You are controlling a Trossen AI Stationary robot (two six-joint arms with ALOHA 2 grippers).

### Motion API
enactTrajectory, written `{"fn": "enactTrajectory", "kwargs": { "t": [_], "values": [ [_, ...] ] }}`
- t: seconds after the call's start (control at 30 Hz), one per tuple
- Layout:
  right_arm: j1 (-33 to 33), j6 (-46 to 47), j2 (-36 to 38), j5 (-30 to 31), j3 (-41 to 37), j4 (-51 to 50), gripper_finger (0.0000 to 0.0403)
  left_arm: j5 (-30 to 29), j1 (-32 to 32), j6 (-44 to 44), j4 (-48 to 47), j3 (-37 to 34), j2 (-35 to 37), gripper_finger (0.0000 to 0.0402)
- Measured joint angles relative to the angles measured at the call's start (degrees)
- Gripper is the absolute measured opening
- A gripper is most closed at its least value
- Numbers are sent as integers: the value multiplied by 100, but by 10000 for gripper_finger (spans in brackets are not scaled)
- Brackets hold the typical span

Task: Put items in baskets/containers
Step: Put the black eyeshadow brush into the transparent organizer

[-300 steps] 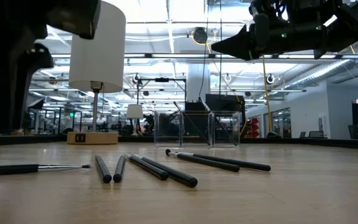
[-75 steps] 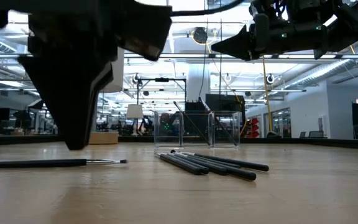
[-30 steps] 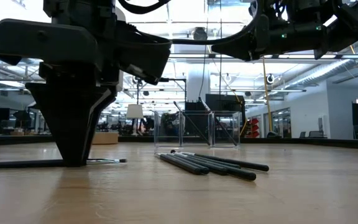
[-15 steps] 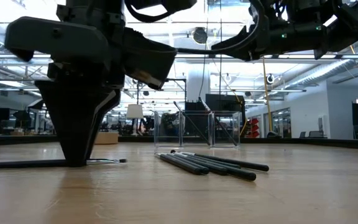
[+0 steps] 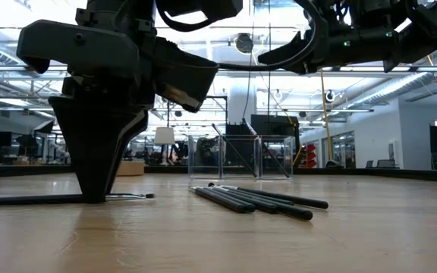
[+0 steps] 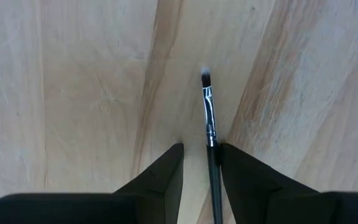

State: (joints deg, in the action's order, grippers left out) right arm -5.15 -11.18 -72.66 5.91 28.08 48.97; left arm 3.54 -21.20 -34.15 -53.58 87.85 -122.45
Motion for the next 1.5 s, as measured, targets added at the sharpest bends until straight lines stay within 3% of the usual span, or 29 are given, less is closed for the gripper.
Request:
{"fn": "enactTrajectory", "kwargs": {
  "t": [0.57,0.67,0.8,1.0,1.5],
  "values": [
    [-1,-7,1,-2,0,0,0,-62,47,78,107,-39,2,115],
    [0,-7,0,-2,0,-2,0,-37,40,42,325,-252,21,88],
    [-2,-4,0,-2,0,-15,0,7,6,-64,623,-608,76,20],
    [-2,-4,0,-2,0,-20,0,30,-51,-77,736,-724,99,18],
    [-2,-4,1,-1,0,-37,0,-627,-206,311,-14,168,33,1]
  ]
}}
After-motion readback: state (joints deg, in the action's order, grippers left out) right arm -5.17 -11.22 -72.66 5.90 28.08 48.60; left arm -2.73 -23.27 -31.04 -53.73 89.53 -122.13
